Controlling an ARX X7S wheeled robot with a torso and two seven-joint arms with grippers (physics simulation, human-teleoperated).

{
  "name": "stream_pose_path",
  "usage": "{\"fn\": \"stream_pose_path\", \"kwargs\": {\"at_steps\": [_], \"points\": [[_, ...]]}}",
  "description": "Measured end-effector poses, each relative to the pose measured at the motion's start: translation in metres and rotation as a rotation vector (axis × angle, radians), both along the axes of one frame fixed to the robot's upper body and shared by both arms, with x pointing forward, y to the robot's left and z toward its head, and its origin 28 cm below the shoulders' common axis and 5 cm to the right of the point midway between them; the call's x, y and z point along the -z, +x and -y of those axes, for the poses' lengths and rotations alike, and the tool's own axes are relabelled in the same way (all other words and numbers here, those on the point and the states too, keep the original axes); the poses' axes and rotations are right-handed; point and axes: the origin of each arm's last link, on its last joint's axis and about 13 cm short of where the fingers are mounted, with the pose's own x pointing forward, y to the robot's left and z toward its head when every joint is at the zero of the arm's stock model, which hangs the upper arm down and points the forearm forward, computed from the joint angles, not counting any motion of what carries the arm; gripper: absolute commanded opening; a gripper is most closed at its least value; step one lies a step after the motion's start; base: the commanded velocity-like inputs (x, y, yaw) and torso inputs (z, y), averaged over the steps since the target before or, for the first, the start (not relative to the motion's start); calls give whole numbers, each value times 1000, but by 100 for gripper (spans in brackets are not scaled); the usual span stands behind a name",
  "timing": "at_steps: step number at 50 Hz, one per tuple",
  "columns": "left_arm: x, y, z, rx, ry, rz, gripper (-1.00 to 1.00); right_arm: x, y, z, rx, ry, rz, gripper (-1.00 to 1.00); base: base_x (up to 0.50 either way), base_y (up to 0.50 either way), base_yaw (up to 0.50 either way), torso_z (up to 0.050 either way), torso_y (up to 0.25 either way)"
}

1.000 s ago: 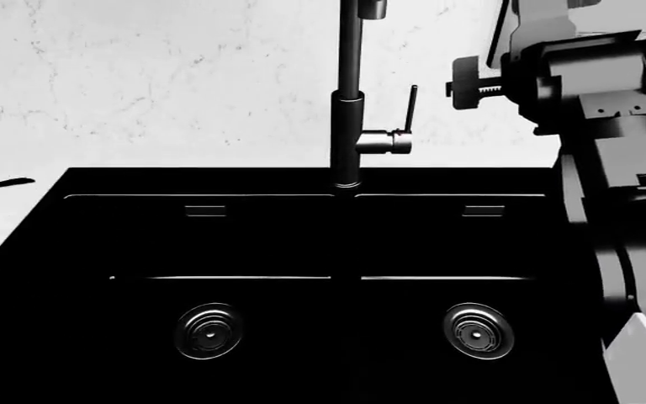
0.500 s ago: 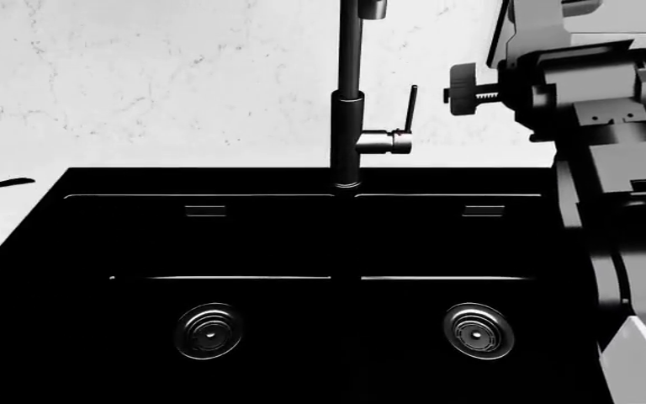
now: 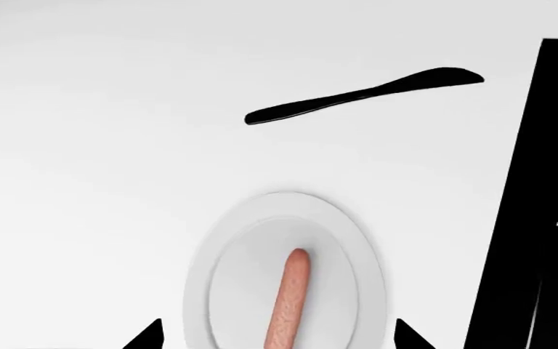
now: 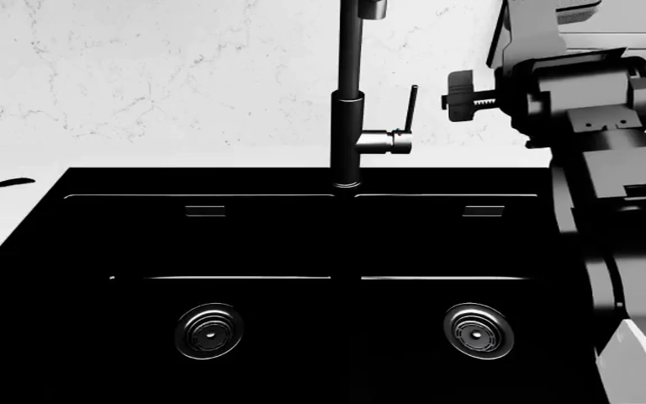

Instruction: Pick the sausage from the counter and place it in the sink. Then turn on the sink faucet.

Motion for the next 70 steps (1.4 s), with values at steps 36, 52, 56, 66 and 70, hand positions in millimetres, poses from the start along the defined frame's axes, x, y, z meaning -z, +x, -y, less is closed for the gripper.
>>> {"fn": "stream_pose_path", "kwargs": {"at_steps": [36, 52, 56, 66, 70], "points": [[46, 11, -10, -174, -58, 3, 100, 7, 0, -1, 3, -2, -21, 100, 0, 0, 0, 0, 0], [54, 9, -11, -286, -75, 32, 100, 9, 0, -1, 4, -2, -26, 100, 0, 0, 0, 0, 0], [57, 10, -10, -302, -75, 34, 100, 10, 0, -1, 4, 0, -27, 100, 0, 0, 0, 0, 0], [69, 13, -8, -325, -79, 31, 100, 13, 0, -1, 4, 0, -32, 100, 0, 0, 0, 0, 0], [73, 14, -7, -330, -84, 29, 100, 13, 0, -1, 3, 1, -33, 100, 0, 0, 0, 0, 0]]}}
